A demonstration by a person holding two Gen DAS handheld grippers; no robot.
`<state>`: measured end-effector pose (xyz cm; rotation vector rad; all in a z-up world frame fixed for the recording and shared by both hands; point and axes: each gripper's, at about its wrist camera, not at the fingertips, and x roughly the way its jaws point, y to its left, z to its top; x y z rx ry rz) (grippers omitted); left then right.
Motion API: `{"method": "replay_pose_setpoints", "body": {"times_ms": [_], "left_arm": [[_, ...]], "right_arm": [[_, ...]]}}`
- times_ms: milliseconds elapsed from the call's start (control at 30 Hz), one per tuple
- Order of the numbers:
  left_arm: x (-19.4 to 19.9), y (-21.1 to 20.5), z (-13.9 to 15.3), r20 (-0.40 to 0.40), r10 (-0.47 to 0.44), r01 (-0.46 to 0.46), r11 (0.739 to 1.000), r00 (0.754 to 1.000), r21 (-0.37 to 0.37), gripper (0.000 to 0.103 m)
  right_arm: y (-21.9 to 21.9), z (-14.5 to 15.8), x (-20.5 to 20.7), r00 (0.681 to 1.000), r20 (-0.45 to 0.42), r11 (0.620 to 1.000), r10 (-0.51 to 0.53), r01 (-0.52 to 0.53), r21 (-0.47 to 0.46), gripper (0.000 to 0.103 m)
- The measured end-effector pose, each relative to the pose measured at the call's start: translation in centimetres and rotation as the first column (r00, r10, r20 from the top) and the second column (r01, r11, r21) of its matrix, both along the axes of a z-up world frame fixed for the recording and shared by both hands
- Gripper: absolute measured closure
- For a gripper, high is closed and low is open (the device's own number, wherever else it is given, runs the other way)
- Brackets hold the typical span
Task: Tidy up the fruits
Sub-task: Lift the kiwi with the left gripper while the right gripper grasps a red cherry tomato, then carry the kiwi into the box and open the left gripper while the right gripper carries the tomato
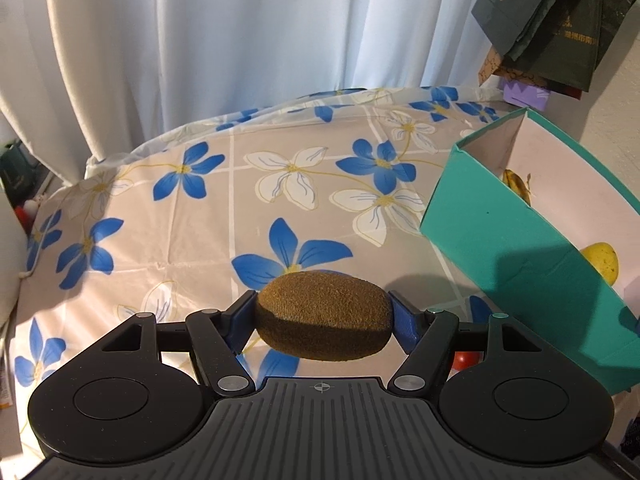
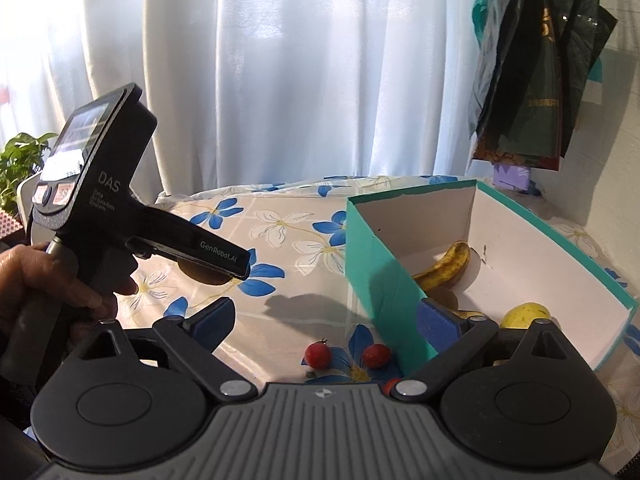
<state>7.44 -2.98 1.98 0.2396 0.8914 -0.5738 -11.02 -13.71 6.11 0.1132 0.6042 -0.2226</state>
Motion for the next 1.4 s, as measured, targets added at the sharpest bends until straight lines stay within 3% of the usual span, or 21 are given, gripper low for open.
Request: {"method": "replay_pose_setpoints", "body": {"times_ms": [200, 400, 567, 867, 933, 1400], "left_arm": [[-0.5, 0.9, 0.2, -0.004, 0.018, -0.018, 1.0, 1.0, 0.005, 0.03], [-0.7, 1.2, 0.1, -0.015, 0.019, -0.019, 1.0, 1.0, 0.001, 0.03], [-0.6, 1.1, 0.0, -0.019, 0.01, -0.01, 1.0, 1.0, 0.0, 0.029], [-0.4, 1.0, -0.3, -0.039, -0.003, 0.002, 1.0, 0.999, -0.004, 0.029], [-0.4, 0.9, -0.3, -0.036, -0.003, 0.003, 1.0, 0.999, -0.001, 0.029], [-2.6, -1.9, 1.9, 0.012, -0.103, 0.102, 0.995, 0.995, 0.01, 0.029]], "right_arm": [[0.9, -2.3, 1.7, 0.995, -0.084, 0.999, 0.054, -0.053, 0.01, 0.035], [0.3, -6.0, 4.8, 0.984, -0.174, 0.999, 0.043, -0.038, 0.034, 0.058], [-0.3, -8.2, 7.0, 0.976, -0.219, 0.999, 0.015, -0.007, 0.033, 0.058], [-1.1, -10.0, 8.2, 0.963, -0.268, 0.998, 0.005, 0.014, 0.068, 0.078], [-1.2, -9.9, 8.1, 0.965, -0.262, 0.997, 0.001, 0.021, 0.08, 0.079], [-1.6, -3.2, 1.7, 0.988, -0.102, 0.993, -0.113, 0.117, 0.035, 0.079]]}}
